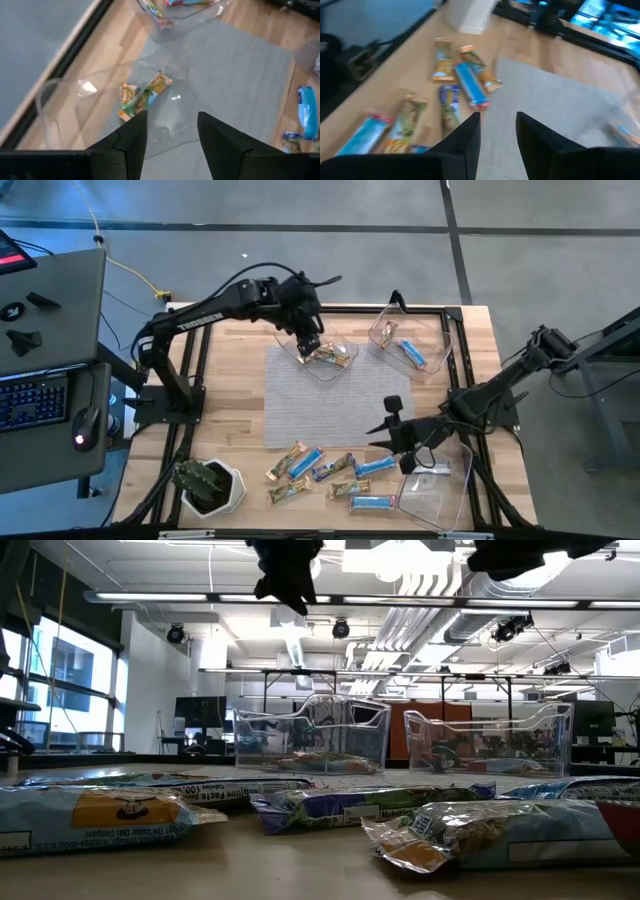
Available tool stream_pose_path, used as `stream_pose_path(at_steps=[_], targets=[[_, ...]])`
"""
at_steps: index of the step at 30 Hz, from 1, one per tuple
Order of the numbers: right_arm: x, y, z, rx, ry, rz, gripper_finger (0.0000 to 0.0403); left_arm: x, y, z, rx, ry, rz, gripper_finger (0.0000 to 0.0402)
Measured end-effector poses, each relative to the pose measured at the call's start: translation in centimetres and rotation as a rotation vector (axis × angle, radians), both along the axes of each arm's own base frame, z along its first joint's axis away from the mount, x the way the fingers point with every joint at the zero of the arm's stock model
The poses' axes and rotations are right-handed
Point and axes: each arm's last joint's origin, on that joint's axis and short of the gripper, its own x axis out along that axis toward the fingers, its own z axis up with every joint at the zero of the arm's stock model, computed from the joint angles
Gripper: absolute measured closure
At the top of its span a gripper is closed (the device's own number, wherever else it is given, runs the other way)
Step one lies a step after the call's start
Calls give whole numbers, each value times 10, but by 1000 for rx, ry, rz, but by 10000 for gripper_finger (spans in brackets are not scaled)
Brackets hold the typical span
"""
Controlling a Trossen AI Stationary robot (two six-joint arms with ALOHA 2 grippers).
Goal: Pick and place Granola Bars by type
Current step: Put the blue granola bar into the bottom right transparent bin
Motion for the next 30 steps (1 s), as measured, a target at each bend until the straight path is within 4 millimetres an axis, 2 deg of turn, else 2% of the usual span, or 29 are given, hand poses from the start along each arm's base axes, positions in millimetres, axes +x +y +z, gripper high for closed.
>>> stream_pose_path(at_steps=[3, 6, 9, 15, 19, 22, 30], targets=[[-1, 0, -8, 31, 36, 83, 295, 5, 1, -3, -23, -11, -8, 234], [2, -5, -20, 91, 102, 80, 295, 7, 1, -5, -29, -15, -14, 234], [14, -11, -29, 129, 148, 76, 291, 8, 2, -5, -27, -23, -17, 234], [41, -21, -48, 235, 313, 186, 260, 8, 2, -4, -25, -25, -15, 234], [52, -21, -58, 329, 413, 289, 240, 8, 3, -4, -21, -29, -15, 234], [54, -19, -70, 375, 505, 292, 228, 8, 3, -4, -19, -30, -16, 234], [55, -5, -96, 214, 559, 170, 221, 9, 3, -4, -18, -31, -15, 234]])
